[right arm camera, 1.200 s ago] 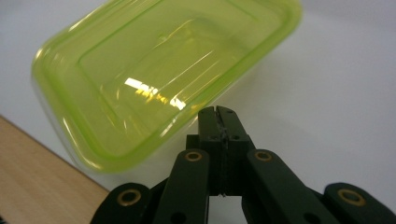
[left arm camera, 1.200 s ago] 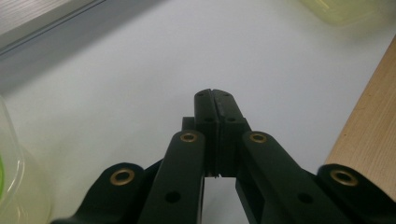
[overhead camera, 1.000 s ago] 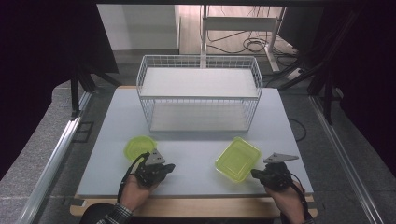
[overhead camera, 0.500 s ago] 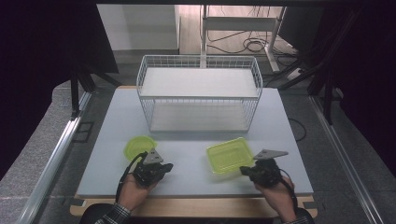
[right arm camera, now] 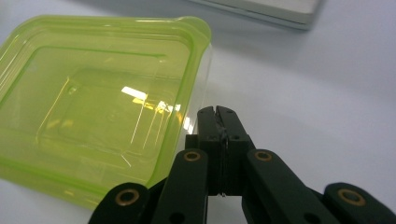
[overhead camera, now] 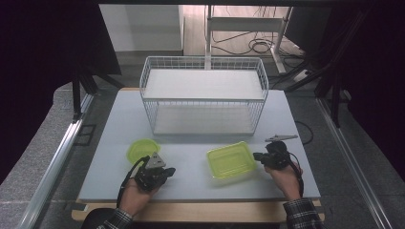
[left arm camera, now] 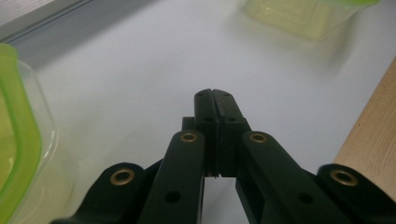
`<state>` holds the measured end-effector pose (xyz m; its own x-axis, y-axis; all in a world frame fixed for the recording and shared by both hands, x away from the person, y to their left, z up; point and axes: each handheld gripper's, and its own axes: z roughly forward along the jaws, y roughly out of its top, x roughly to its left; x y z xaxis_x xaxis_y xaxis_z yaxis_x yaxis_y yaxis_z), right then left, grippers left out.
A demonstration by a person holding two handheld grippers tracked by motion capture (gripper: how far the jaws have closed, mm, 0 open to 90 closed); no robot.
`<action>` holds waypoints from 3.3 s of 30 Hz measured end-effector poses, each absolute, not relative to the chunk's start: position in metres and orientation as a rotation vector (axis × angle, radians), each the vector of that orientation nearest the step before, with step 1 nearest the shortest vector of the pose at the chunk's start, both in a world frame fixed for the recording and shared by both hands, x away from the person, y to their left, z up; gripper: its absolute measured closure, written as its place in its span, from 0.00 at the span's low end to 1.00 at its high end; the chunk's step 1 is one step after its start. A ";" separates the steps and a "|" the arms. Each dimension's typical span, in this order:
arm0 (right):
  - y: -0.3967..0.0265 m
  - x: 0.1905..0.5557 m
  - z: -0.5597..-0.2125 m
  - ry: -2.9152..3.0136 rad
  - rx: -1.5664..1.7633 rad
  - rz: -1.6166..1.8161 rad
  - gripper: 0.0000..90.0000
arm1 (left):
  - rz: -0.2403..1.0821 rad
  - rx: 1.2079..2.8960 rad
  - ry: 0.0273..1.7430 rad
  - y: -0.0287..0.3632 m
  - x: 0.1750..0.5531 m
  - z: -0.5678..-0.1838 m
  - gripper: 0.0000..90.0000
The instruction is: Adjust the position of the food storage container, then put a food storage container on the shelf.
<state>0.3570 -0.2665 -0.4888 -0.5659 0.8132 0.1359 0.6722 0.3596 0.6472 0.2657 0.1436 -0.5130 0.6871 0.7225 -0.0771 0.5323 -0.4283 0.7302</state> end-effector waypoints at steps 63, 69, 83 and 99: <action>-0.232 0.348 -0.490 2.484 1.386 1.305 0.32 | 0.459 2.219 0.882 0.143 0.253 -0.531 0.03; -0.231 0.354 -0.494 2.521 1.427 1.319 0.45 | 0.458 2.225 0.878 0.142 0.253 -0.532 0.03; -0.229 0.372 -0.507 2.608 1.663 1.427 0.80 | 0.462 2.245 0.859 0.140 0.252 -0.533 0.03; -0.238 0.377 -0.503 2.553 1.844 1.671 0.89 | 0.476 2.228 0.858 0.143 0.251 -0.530 0.04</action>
